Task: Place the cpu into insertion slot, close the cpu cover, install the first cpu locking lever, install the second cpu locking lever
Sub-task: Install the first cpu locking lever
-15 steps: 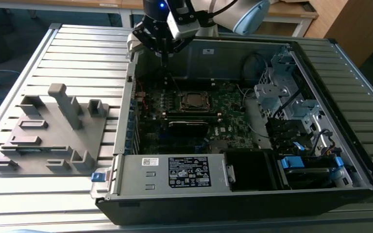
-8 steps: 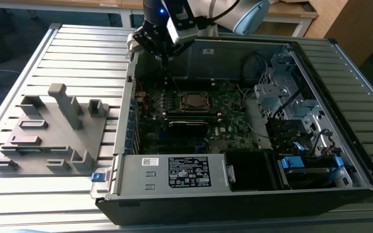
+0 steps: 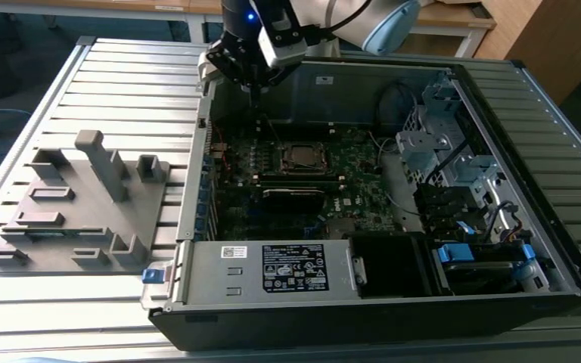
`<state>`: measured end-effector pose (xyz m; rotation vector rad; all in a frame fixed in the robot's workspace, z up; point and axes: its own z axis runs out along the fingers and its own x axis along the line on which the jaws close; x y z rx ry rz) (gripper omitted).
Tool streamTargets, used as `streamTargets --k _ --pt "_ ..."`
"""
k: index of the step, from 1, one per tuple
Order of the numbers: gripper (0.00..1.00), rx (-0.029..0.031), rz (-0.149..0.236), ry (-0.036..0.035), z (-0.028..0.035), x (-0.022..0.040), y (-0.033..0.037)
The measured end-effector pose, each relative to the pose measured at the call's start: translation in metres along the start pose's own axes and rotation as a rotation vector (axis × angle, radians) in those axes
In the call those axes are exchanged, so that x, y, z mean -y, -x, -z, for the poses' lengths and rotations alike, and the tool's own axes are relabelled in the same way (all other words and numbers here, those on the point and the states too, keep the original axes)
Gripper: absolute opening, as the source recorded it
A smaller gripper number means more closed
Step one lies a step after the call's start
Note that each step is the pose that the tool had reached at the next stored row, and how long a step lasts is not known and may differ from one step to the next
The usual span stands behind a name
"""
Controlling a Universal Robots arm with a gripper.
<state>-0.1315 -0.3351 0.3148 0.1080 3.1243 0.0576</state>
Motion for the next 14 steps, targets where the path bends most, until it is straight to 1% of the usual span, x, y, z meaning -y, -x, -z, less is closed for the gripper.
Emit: streamTargets --k 2,3,5,8,10,12,14 --pt "0.10 -0.0012 0.000 0.0178 -0.0007 -0.0001 -0.0007" --pt "0.10 -0.0016 0.000 0.0246 -0.0017 -0.0001 -0.0010" --pt "0.10 -0.0021 -0.001 0.0332 -0.0039 0.0000 -0.0017" --pt "0.10 -0.0028 -0.001 0.0413 -0.0079 0.0003 -0.0030" --pt "0.10 -0.0031 0.000 0.0453 -0.0112 0.0005 -0.0036" --pt "0.10 -0.0032 -0.001 0.0475 -0.0140 0.0006 -0.0038" --pt "0.10 -0.0035 -0.001 0.0490 -0.0144 0.0006 -0.0038"
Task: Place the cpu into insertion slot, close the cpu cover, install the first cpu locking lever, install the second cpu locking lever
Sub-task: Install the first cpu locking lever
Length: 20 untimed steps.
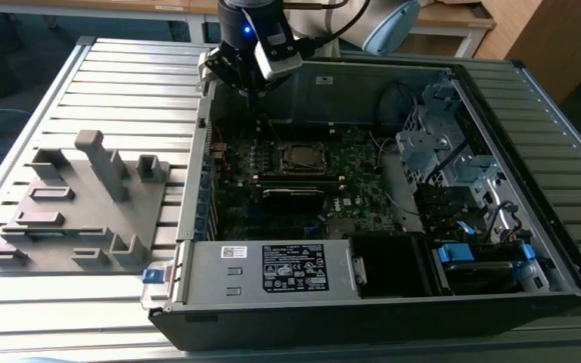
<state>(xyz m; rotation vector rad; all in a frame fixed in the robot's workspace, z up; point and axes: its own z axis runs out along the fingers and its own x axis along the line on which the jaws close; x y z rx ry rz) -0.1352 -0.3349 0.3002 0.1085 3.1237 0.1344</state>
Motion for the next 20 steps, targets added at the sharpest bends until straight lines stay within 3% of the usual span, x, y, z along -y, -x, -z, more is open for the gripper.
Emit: streamTargets --k 1,5,9,20 --pt "0.10 -0.0005 0.000 0.0078 -0.0006 0.0001 0.0000" --pt "0.10 -0.0043 -0.001 0.0651 -0.0012 0.0001 0.0000" --pt "0.10 -0.0044 -0.001 0.0670 -0.0016 0.0001 0.0000" --pt "0.10 -0.0043 -0.001 0.0635 -0.0175 0.0014 0.0014"
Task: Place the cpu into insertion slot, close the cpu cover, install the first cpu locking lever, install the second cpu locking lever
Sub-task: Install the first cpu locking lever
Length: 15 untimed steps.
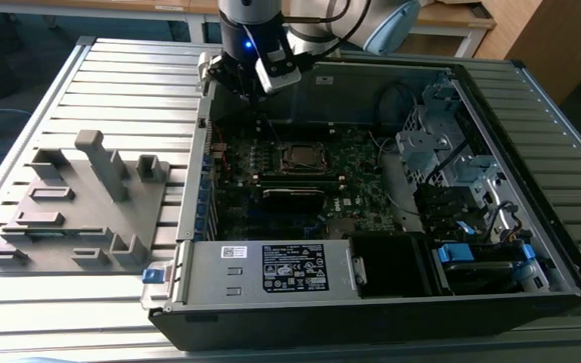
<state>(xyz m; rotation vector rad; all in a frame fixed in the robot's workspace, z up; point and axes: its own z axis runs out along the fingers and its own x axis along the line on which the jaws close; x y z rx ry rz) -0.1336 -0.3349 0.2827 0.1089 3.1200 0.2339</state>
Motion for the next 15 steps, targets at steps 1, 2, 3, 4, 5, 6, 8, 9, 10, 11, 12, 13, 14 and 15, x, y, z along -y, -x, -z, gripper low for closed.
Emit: streamTargets --k 1,2,3,4,5,6,8,9,10,11,12,13,14,15 --pt "0.10 -0.0003 0.000 -0.0005 -0.0006 0.0000 0.0014" --pt "0.10 -0.0004 0.000 -0.0006 -0.0013 0.0000 0.0026" --pt "0.10 -0.0004 0.000 -0.0007 -0.0021 0.0000 0.0034" --pt "0.10 -0.0003 0.000 -0.0008 -0.0036 0.0002 0.0036" --pt "0.10 -0.0003 0.000 -0.0010 -0.0053 0.0004 0.0036" --pt "0.10 -0.0004 0.000 -0.0011 -0.0071 0.0007 0.0036" --pt "0.10 -0.0004 0.000 -0.0012 -0.0106 0.0012 0.0037" --pt "0.10 -0.0004 0.000 -0.0013 -0.0122 0.0013 0.0038" --pt "0.10 -0.0004 0.000 -0.0014 -0.0129 0.0012 0.0039" --pt "0.10 -0.0005 0.000 -0.0015 -0.0134 0.0010 0.0039" --pt "0.10 -0.0005 0.000 -0.0015 -0.0139 0.0007 0.0038" --pt "0.10 -0.0005 0.000 -0.0015 -0.0144 0.0001 0.0038" --pt "0.10 -0.0004 0.000 -0.0014 -0.0150 -0.0006 0.0037" --pt "0.10 -0.0004 0.000 -0.0014 -0.0154 -0.0014 0.0037"
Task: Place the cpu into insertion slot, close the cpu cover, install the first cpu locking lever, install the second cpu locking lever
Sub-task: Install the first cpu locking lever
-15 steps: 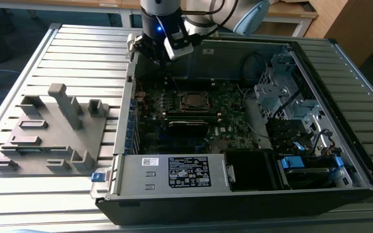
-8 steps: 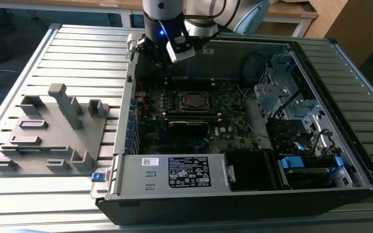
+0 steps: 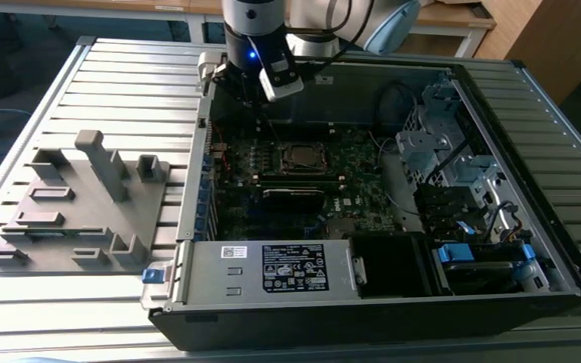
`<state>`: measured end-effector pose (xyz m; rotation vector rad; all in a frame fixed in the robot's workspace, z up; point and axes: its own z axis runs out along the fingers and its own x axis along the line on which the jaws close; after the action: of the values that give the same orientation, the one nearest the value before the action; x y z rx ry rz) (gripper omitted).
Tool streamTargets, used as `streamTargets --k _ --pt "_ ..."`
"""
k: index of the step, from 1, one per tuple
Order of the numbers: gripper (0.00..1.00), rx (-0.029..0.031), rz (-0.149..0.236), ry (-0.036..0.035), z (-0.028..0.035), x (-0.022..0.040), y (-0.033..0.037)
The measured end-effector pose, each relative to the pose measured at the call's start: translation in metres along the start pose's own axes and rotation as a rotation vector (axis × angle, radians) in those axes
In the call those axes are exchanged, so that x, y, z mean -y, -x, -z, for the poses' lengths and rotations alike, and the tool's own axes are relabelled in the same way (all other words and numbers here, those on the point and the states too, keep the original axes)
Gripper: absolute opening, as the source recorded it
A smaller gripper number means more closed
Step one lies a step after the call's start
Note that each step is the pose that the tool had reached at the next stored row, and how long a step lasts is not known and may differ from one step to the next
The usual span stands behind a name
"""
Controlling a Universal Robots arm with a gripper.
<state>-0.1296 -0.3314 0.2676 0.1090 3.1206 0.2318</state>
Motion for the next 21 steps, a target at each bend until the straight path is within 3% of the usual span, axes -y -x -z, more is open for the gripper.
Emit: streamTargets --k 14,21 --pt "0.10 -0.0001 0.000 -0.0001 -0.0128 -0.0050 -0.0002" --pt "0.10 -0.0001 0.000 0.0001 -0.0140 -0.0067 0.0067"
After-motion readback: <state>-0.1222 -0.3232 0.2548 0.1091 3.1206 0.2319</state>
